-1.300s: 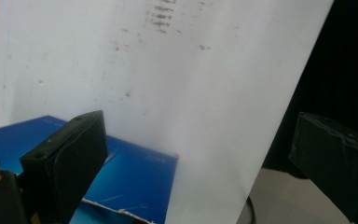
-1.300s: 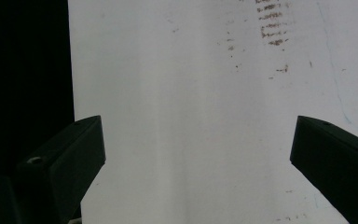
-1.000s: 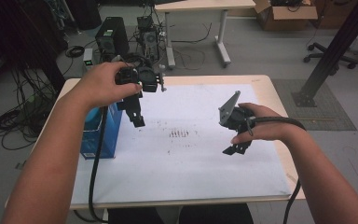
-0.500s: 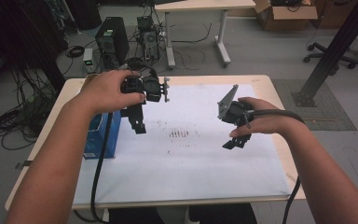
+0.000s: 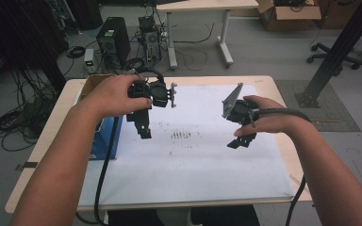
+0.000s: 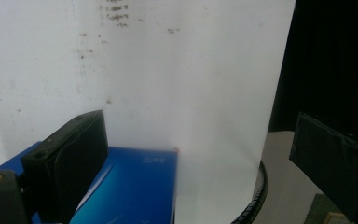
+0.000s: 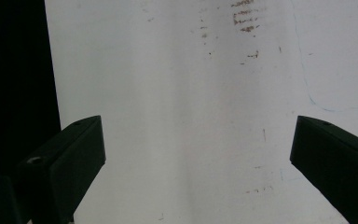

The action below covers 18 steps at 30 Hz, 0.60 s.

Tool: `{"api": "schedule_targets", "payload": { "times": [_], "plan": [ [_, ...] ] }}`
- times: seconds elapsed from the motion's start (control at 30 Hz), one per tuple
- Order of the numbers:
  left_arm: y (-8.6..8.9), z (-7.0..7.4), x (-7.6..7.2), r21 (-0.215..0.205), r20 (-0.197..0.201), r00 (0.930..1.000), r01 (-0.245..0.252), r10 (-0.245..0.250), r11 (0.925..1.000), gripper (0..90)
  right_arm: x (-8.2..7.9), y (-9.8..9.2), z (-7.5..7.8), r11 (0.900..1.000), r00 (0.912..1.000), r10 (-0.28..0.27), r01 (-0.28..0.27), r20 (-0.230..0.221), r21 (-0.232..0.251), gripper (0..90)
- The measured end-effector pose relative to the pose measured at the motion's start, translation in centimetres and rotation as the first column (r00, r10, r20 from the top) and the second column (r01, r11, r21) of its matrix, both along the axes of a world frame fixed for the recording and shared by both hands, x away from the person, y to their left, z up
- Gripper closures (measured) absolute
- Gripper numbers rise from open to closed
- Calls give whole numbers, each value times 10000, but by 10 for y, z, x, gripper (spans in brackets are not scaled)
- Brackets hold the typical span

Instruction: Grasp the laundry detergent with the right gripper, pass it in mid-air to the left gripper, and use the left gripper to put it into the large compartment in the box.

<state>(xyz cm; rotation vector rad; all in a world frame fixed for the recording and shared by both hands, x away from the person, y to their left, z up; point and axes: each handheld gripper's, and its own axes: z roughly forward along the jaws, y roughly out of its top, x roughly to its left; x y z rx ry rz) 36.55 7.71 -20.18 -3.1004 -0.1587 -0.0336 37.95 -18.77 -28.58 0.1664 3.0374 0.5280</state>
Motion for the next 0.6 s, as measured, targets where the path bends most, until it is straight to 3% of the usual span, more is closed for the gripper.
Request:
{"api": "schedule_targets", "payload": {
  "times": [0.6],
  "plan": [
    [3, -1, 5, -276, -190, 9998, -83, 78, 9996, 48, 3, -1, -6, 10000, 10000, -38, 37, -54, -79, 33]
  ]
}}
